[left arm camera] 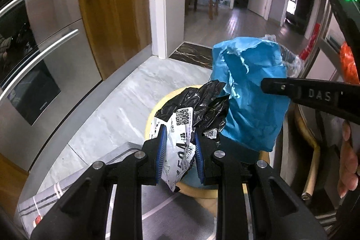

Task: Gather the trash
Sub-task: 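Carry the bag and glove over the teal bin and open both tools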

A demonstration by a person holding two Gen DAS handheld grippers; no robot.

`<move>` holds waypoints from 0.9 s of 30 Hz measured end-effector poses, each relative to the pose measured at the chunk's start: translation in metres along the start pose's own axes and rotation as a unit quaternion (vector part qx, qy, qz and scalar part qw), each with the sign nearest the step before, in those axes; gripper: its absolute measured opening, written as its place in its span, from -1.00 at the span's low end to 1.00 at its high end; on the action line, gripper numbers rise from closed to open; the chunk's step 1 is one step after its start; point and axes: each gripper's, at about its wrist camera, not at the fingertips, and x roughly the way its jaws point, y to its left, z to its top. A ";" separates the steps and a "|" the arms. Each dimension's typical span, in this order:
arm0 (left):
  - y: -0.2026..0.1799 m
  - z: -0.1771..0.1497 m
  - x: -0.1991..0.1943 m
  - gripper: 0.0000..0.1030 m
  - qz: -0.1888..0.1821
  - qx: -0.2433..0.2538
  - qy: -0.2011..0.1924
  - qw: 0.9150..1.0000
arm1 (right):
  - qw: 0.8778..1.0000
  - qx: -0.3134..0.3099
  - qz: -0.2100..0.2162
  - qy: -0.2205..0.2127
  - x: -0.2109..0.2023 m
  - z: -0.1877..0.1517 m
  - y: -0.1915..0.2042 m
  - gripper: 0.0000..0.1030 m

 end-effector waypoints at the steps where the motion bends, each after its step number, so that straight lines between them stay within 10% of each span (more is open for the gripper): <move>1: -0.003 0.000 0.004 -0.55 -0.001 0.003 0.002 1.000 | 1.000 0.006 0.001 0.007 0.005 -0.001 -0.004 -0.96; 10: -0.018 -0.014 0.028 -0.51 -0.002 0.028 0.028 0.999 | 0.999 0.021 -0.004 0.047 0.025 -0.010 -0.004 -0.96; 14: -0.018 -0.018 0.031 -0.19 0.008 0.028 0.034 0.999 | 0.999 0.021 -0.006 0.047 0.025 -0.010 -0.003 -0.89; 22: -0.010 -0.023 0.022 0.39 0.023 0.008 0.027 0.999 | 0.999 0.021 -0.014 0.043 0.022 -0.008 -0.003 -0.21; 24: -0.008 -0.025 0.018 0.51 0.024 0.001 0.024 0.999 | 0.999 0.023 -0.014 0.037 0.019 -0.007 -0.002 0.35; 27: -0.004 -0.029 0.010 0.72 0.029 -0.006 0.020 0.999 | 0.999 0.030 -0.012 0.027 0.013 -0.005 -0.002 0.60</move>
